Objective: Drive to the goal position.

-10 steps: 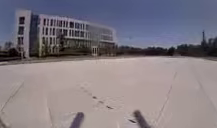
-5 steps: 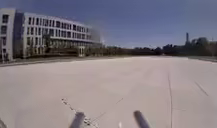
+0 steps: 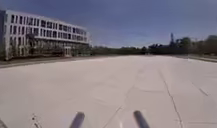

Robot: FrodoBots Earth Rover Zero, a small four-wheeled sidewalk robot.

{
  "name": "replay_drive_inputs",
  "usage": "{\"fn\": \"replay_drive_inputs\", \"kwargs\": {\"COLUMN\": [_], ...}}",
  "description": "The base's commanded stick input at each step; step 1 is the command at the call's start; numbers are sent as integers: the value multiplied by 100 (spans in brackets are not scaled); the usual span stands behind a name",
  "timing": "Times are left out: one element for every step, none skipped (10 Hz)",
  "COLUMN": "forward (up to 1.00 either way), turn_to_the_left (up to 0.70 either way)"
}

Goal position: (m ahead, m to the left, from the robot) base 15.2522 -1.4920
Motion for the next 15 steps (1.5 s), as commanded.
{"fn": "replay_drive_inputs", "kwargs": {"forward": [85, 85, 85, 85, 85, 85, 85, 85, 85, 85, 85, 85, 85, 85, 85], "turn_to_the_left": [-27, -27, -27, -27, -27, -27, -27, -27, -27, -27, -27, -27, -27, 0, 0]}}
